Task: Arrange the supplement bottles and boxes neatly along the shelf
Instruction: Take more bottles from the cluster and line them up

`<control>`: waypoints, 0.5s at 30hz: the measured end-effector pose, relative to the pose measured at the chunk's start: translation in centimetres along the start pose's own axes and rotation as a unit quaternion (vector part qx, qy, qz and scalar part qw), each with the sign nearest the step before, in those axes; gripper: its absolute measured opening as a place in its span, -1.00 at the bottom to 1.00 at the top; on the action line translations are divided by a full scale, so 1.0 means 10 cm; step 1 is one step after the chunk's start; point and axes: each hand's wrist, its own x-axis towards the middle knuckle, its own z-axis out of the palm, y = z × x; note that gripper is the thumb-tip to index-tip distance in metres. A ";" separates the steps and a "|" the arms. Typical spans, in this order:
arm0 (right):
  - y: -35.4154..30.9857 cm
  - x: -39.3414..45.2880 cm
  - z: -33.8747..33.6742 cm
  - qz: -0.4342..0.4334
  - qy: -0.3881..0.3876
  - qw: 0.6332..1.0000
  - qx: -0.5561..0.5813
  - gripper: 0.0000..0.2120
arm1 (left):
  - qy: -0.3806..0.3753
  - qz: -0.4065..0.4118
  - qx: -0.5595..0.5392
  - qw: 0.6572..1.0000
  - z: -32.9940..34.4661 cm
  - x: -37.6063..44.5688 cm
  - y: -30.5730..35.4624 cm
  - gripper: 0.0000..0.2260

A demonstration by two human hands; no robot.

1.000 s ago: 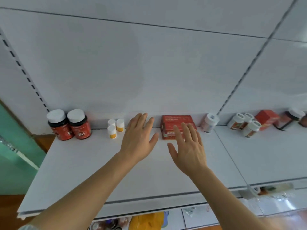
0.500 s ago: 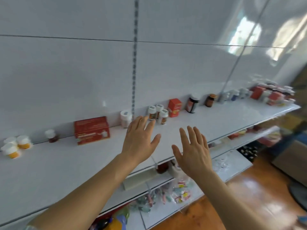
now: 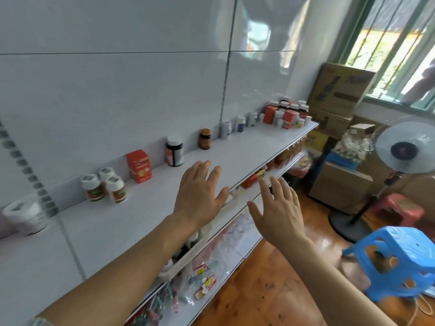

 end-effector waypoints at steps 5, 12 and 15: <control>0.62 0.56 0.08 0.040 -0.004 0.999 -0.020 -0.33 | -0.014 0.037 -0.024 0.999 0.44 0.86 0.34 -0.46; 1.47 1.18 0.26 0.093 0.001 0.995 -0.028 -0.34 | -0.033 0.073 -0.039 0.996 0.97 1.88 0.84 -0.49; 1.83 1.43 0.37 0.107 -0.006 0.994 -0.020 -0.34 | -0.044 0.082 -0.042 0.995 1.24 2.22 1.06 -0.50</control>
